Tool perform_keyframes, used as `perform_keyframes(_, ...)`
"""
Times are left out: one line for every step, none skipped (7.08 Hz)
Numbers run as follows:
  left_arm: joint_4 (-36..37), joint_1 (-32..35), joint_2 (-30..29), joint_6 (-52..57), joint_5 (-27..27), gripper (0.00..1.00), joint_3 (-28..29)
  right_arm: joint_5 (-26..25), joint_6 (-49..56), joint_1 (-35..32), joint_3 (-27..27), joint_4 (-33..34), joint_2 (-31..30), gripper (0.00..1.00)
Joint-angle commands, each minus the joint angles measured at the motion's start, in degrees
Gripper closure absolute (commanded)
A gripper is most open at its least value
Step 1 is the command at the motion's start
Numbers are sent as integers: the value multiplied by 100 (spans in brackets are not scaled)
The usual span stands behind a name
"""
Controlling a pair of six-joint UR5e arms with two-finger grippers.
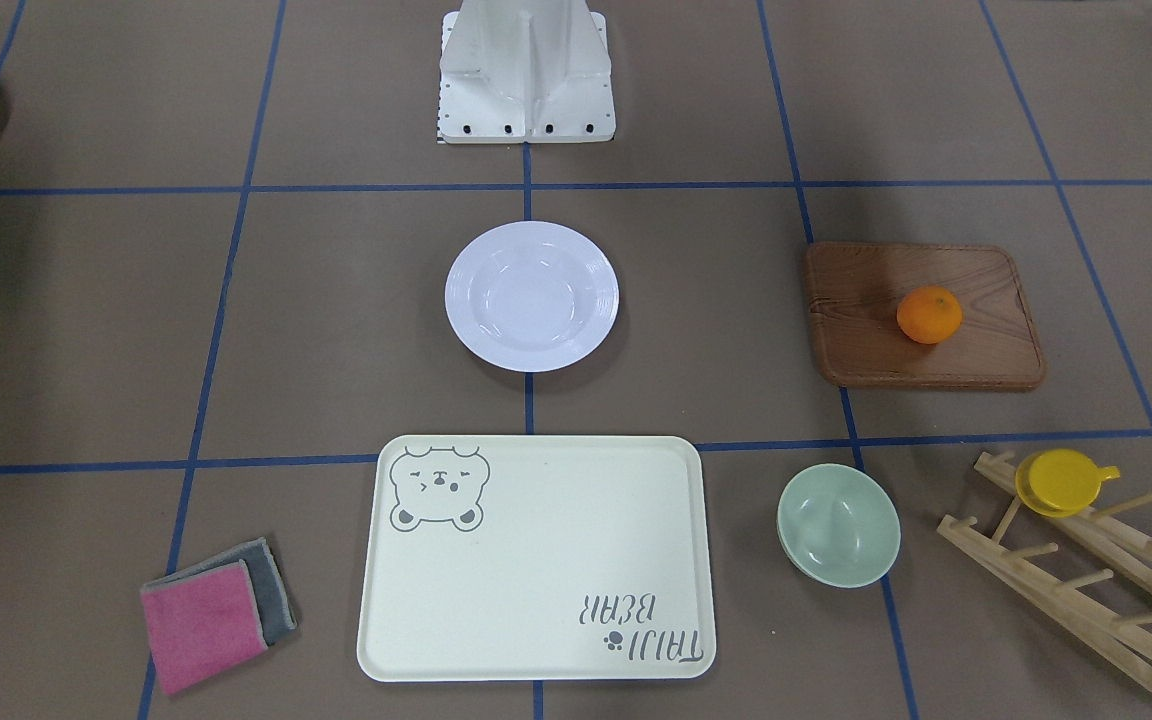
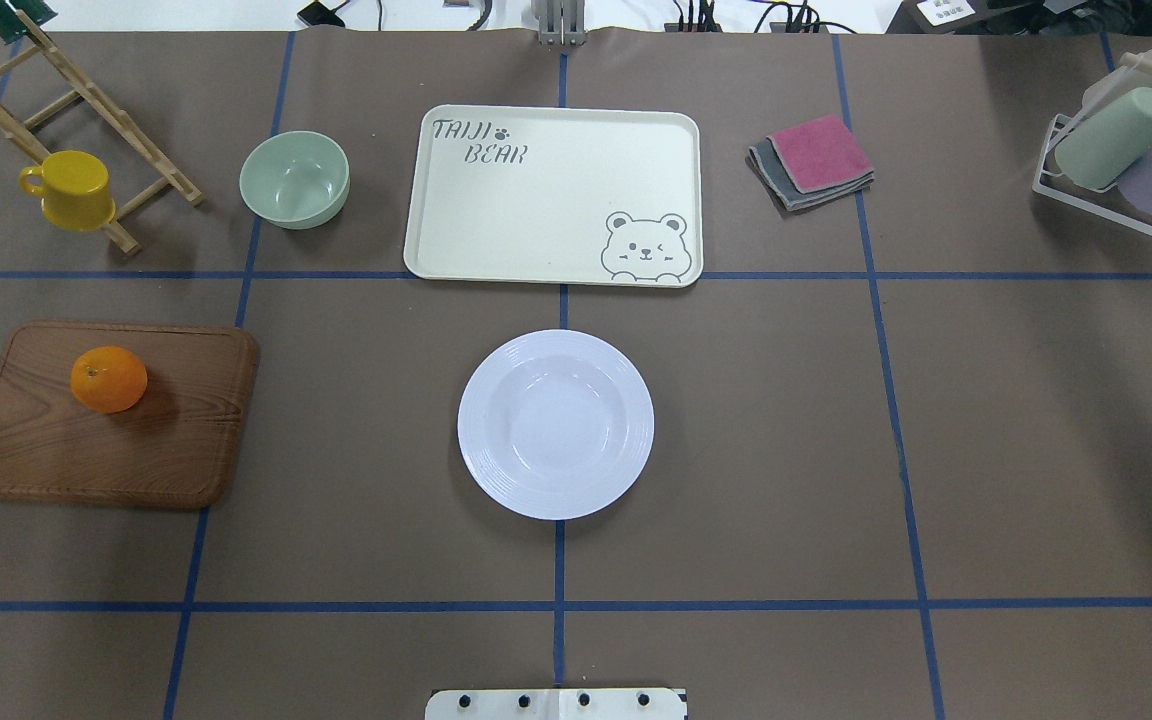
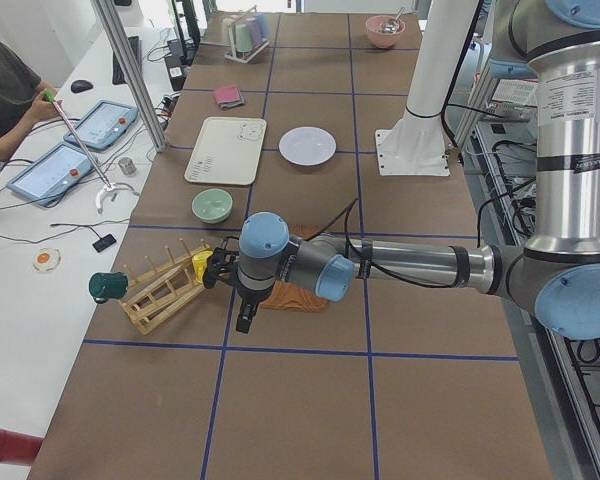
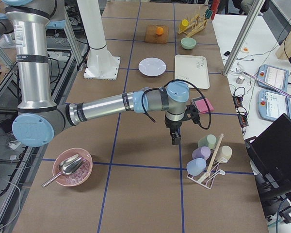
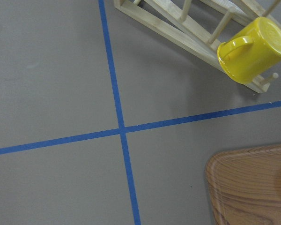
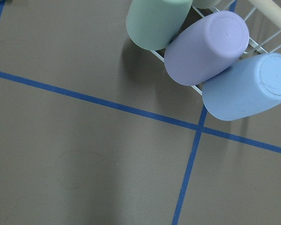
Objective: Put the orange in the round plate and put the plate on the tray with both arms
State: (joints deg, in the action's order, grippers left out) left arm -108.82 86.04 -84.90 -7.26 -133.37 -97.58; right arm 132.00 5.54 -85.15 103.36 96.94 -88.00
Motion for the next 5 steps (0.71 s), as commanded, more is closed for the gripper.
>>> perform_keyframes(-191,-26,104,-38,-40,1,-24,-34,0,-1,-52,-8,11,0)
perform_keyframes(-192,-26,114,-38,-40,1,-33,-60,0,-1,-70,-8,54,0)
perform_keyframes(-201,-17,166,-38,-58,1,-42,-60,17,-1,-44,-8,46,0)
perform_keyframes(-210,-26,158,-38,-49,1,-33,-60,17,-1,-44,-8,20,0)
perform_keyframes(-210,-26,158,-47,-58,1,-33,-69,0,-1,-79,-8,11,0)
